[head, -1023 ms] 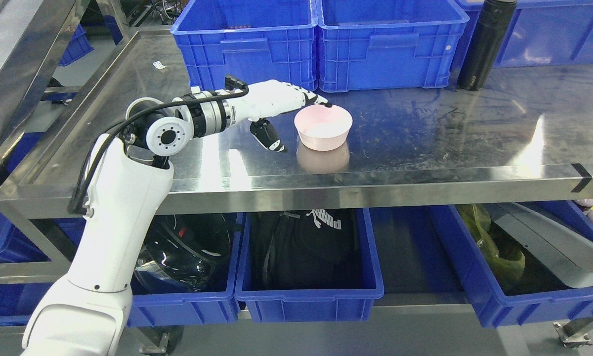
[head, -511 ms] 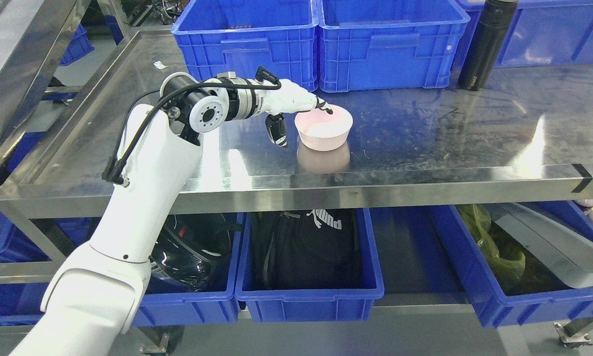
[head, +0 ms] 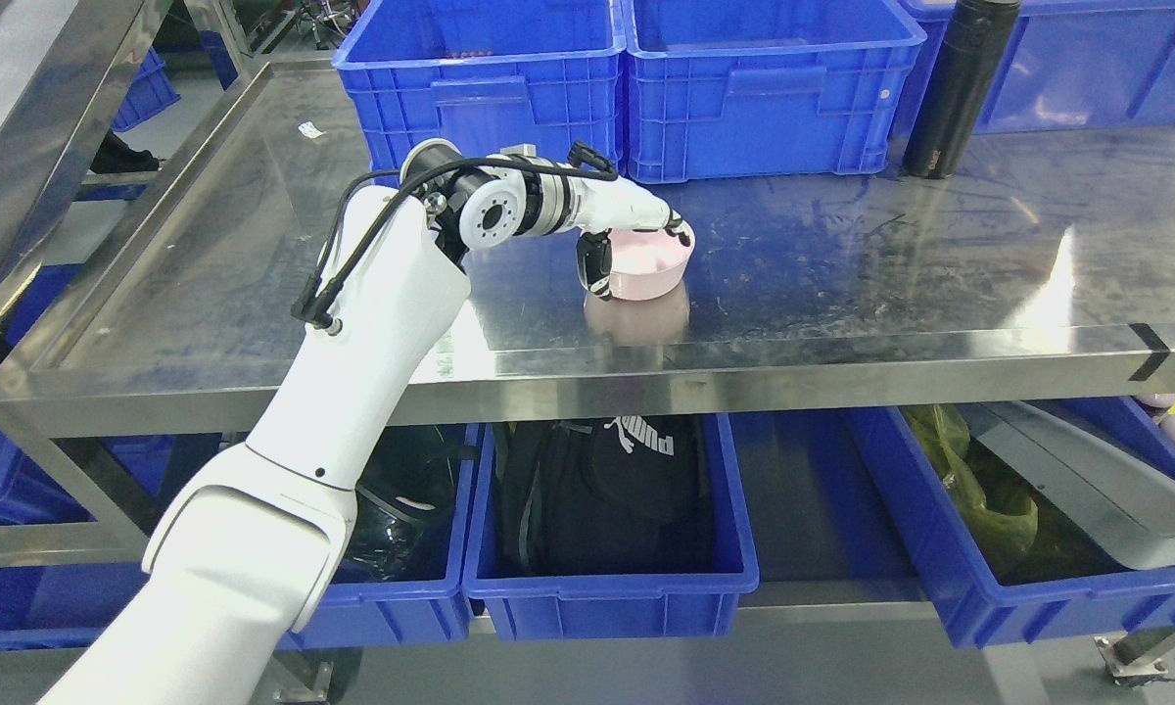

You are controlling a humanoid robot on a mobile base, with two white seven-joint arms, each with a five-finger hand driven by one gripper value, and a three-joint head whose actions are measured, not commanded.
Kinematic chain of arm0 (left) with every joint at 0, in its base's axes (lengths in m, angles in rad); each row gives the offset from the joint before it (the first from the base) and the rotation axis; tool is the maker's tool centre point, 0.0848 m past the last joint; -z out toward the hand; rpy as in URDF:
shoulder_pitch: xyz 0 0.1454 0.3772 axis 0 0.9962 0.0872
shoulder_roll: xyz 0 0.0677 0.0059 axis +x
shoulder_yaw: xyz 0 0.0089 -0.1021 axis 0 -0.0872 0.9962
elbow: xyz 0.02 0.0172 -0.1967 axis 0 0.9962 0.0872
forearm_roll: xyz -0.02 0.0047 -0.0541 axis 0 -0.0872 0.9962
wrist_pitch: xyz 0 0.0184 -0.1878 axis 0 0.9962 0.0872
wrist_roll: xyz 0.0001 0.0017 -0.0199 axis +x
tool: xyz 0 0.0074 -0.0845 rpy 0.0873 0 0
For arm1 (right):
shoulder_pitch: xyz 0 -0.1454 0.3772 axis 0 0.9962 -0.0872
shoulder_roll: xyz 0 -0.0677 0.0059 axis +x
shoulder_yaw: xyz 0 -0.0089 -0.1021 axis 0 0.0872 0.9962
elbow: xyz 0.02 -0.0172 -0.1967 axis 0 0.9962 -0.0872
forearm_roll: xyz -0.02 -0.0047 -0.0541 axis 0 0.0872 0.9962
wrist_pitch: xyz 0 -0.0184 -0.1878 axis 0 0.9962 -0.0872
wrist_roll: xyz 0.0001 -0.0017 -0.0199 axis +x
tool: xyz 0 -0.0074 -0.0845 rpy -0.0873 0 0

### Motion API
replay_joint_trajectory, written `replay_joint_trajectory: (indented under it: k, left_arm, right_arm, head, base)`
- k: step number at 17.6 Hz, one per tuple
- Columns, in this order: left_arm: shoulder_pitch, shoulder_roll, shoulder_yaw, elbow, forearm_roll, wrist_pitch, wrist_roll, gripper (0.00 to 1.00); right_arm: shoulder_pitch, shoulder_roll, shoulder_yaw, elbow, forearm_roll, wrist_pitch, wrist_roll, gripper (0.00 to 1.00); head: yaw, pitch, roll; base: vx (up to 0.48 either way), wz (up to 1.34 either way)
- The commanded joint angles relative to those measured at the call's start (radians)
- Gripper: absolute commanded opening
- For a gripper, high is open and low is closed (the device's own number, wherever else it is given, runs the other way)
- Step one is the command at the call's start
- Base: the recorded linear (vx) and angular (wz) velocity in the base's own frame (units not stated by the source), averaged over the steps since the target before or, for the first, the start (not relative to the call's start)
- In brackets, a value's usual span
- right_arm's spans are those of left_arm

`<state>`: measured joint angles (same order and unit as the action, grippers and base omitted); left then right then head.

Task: Stack pink IKEA bowl on shelf middle layer
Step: 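Grasp the pink bowl's rim with the left hand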

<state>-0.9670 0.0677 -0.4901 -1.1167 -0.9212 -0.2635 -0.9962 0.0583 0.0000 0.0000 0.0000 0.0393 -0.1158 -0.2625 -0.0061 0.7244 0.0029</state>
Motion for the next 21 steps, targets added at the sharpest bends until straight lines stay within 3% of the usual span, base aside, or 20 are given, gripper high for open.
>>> replay_joint_trajectory:
  k: [1, 5, 8, 11, 12, 14, 15, 21]
  left_arm:
    - [-0.013, -0.05, -0.03, 0.146, -0.057, 0.001, 0.001, 0.81]
    - [-0.021, -0.05, -0.028, 0.19, -0.059, 0.0, 0.004, 0.74]
    - [-0.021, -0.05, -0.016, 0.227, -0.059, -0.029, 0.005, 0.61]
    - [-0.021, -0.05, 0.027, 0.238, -0.059, -0.078, 0.004, 0.37]
    - [-0.021, -0.05, 0.054, 0.236, -0.057, -0.104, 0.004, 0.22]
    - [-0.021, -0.05, 0.099, 0.236, -0.057, -0.164, 0.001, 0.04]
    - [-0.021, -0.05, 0.117, 0.236, -0.057, -0.181, 0.001, 0.0]
    - [-0.033, -0.05, 0.329, 0.187, -0.048, -0.295, 0.004, 0.0]
  right_arm:
    - [0.0, -0.017, 0.005, -0.017, -0.001, 0.001, 0.0, 1.0]
    - [0.0, -0.017, 0.005, -0.017, -0.001, 0.001, 0.0, 1.0]
    - [0.0, -0.017, 0.005, -0.017, -0.001, 0.001, 0.0, 1.0]
    - [0.0, -0.017, 0.005, -0.017, 0.001, 0.001, 0.0, 1.0]
    - [0.0, -0.017, 0.005, -0.017, -0.001, 0.001, 0.0, 1.0]
    - [0.0, -0.017, 0.003, -0.017, 0.001, 0.001, 0.0, 1.0]
    - [0.0, -0.017, 0.005, -0.017, -0.001, 0.001, 0.0, 1.0]
    - [0.0, -0.017, 0.005, -0.017, 0.001, 0.001, 0.0, 1.0]
  head:
    - [0.0, 0.0, 0.0]
    - [0.0, 0.0, 0.0]
    - [0.0, 0.0, 0.0]
    - [0.0, 0.0, 0.0]
    - [0.0, 0.0, 0.0]
    - [0.0, 0.0, 0.0]
    - [0.0, 0.0, 0.0]
    - [0.0, 0.0, 0.0]
  base:
    - [0.0, 0.0]
    - [0.0, 0.0]
    - [0.0, 0.0]
    - [-0.005, 0.01]
    - [-0.012, 0.05]
    - [-0.01, 0.03]
    - [-0.009, 0.02]
    - [0.008, 0.0]
